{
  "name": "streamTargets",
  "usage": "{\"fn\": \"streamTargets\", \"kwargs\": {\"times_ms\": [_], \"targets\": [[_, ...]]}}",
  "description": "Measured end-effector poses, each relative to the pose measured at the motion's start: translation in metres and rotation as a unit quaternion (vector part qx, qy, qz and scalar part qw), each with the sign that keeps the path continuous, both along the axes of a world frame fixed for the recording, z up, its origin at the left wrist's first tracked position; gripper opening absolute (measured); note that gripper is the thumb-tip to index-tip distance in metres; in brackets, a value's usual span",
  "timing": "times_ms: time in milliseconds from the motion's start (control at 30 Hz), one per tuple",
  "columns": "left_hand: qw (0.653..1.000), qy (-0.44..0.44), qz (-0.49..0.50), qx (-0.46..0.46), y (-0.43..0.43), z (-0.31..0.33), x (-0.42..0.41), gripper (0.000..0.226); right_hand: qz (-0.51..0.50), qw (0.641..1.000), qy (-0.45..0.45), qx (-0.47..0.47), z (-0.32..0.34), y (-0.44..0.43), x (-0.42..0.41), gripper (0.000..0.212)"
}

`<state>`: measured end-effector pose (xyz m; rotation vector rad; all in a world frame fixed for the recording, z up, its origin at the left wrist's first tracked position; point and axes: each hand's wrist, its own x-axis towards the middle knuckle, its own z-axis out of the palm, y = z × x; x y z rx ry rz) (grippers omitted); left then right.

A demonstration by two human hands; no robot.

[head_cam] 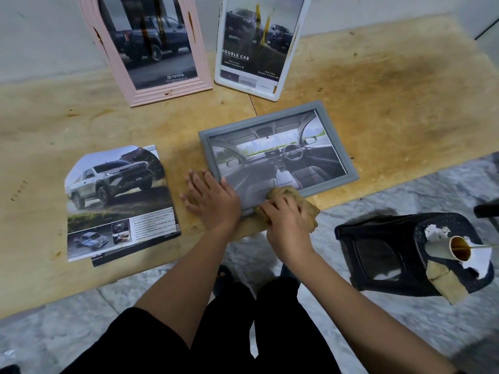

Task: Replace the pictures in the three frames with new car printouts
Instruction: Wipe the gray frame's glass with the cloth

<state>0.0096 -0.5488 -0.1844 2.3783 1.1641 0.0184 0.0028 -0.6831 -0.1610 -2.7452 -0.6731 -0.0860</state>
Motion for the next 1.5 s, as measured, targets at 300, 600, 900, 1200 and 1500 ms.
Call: {"fn": "streamTargets", "kwargs": {"times_ms": [300, 600, 900, 1200, 1500], "targets": [[1.000, 0.001, -0.011, -0.013, 0.004, 0.002, 0.000, 0.051, 0.151, 0.980, 0.124, 0.038, 0.003, 0.006, -0.001, 0.023], [0.999, 0.018, -0.024, -0.044, 0.008, 0.008, 0.001, 0.052, 0.023, 0.881, 0.376, 0.286, 0.056, -0.095, 0.038, 0.028], [0.999, 0.015, -0.011, -0.048, 0.007, 0.008, -0.002, 0.049, -0.164, 0.946, 0.084, 0.266, 0.119, -0.134, 0.149, 0.022], [0.997, -0.025, 0.062, -0.027, 0.001, 0.018, 0.003, 0.047, 0.006, 0.954, 0.258, -0.152, 0.022, -0.126, 0.212, 0.055], [0.974, -0.075, 0.203, -0.061, -0.031, 0.027, 0.026, 0.047, 0.022, 0.987, 0.125, -0.101, 0.020, -0.111, 0.203, 0.052]]}}
